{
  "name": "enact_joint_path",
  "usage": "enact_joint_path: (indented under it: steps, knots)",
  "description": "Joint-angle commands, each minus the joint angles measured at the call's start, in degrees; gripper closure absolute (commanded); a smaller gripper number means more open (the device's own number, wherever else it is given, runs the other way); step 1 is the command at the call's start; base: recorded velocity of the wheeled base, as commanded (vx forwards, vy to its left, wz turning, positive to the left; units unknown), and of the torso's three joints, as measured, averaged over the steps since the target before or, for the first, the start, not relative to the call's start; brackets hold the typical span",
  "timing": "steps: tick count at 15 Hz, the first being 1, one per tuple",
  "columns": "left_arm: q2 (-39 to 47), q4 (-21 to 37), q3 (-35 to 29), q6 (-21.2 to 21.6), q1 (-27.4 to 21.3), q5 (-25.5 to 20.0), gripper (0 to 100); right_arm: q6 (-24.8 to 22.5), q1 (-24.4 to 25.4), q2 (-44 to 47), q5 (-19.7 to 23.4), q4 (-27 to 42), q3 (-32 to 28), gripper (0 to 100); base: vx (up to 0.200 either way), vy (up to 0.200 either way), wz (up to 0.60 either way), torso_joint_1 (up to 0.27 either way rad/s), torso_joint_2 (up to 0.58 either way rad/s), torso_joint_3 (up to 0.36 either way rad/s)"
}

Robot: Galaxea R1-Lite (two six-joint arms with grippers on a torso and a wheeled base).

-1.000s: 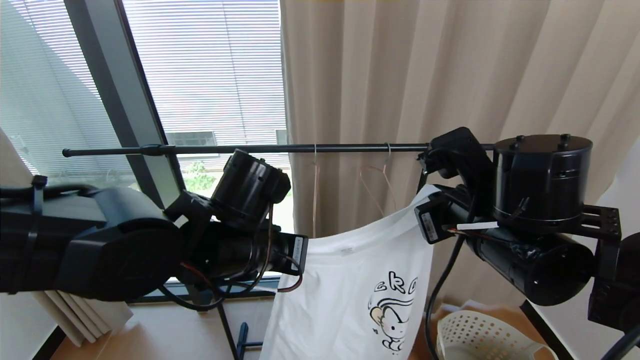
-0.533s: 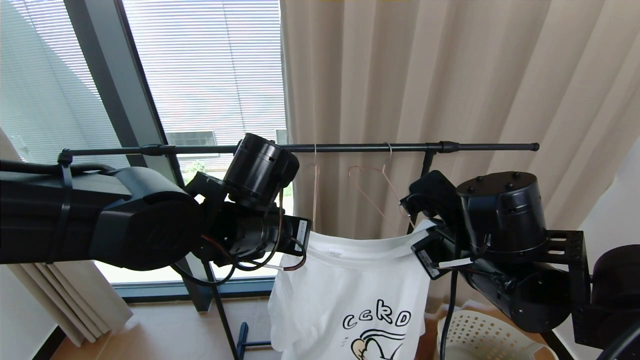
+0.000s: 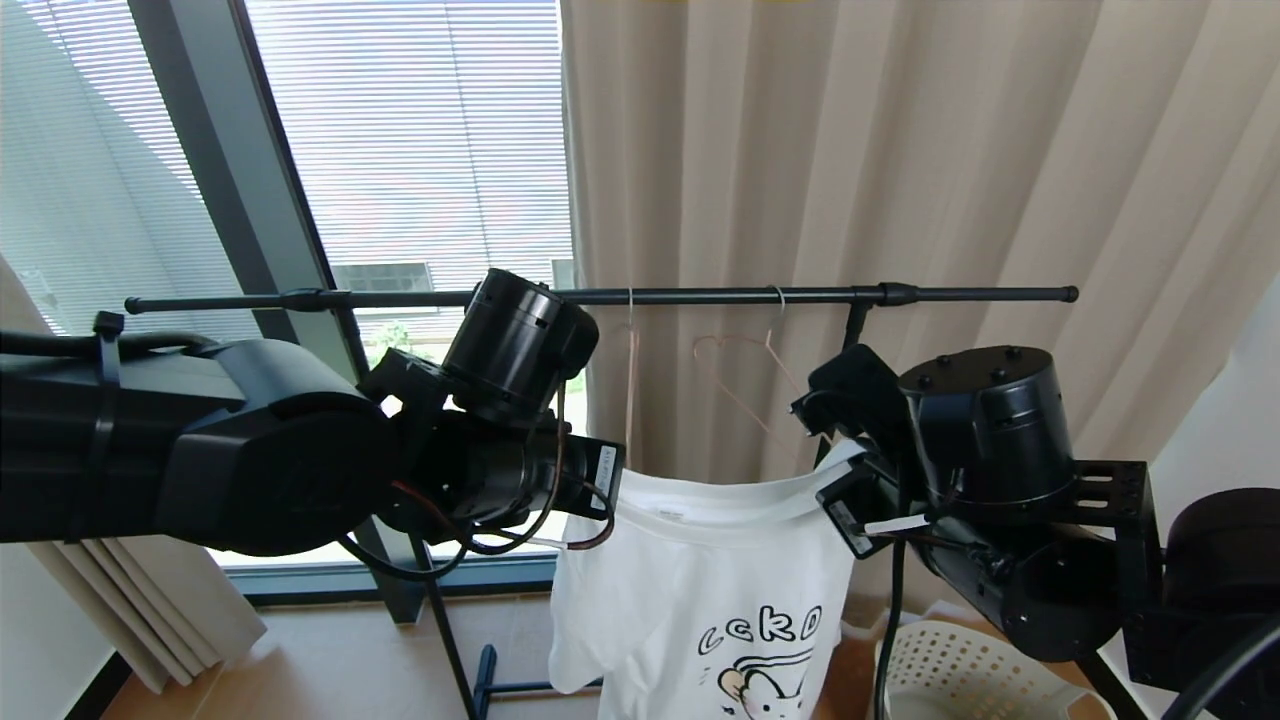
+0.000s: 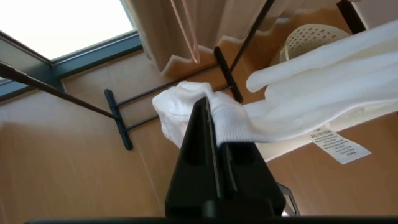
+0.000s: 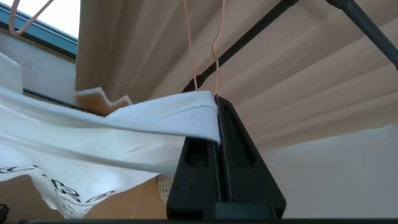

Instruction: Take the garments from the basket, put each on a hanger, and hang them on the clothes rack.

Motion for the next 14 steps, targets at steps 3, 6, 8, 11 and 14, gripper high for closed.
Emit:
enact_joint_path:
  steps: [3,6,8,11,14]
  knots:
    - [-2.87,0.0,1.59,0.4,-0.12,-0.16,100,-0.1,0.71,1.68,-4.47,-0.62,-1.96,100,0.0,0.0,0.0,0.0,0.0,0.0]
    - [-2.87,0.08,2.12,1.55,0.14,-0.08,100,2.27,0.35,2.82,-4.82,-0.62,-5.21,100,0.0,0.0,0.0,0.0,0.0,0.0]
    - [-2.69,0.08,2.73,2.6,0.05,-0.08,100,4.64,-0.09,3.0,-4.73,-0.53,-7.85,100,0.0,0.0,0.0,0.0,0.0,0.0]
    - [-2.25,0.0,2.65,2.42,0.05,0.01,100,5.26,-0.88,2.73,-4.91,1.05,-7.41,100,0.0,0.0,0.0,0.0,0.0,0.0]
    - [-0.93,0.08,-1.49,3.22,2.51,-0.52,100,3.85,1.15,-1.84,-4.64,9.75,-6.36,100,0.0,0.0,0.0,0.0,0.0,0.0]
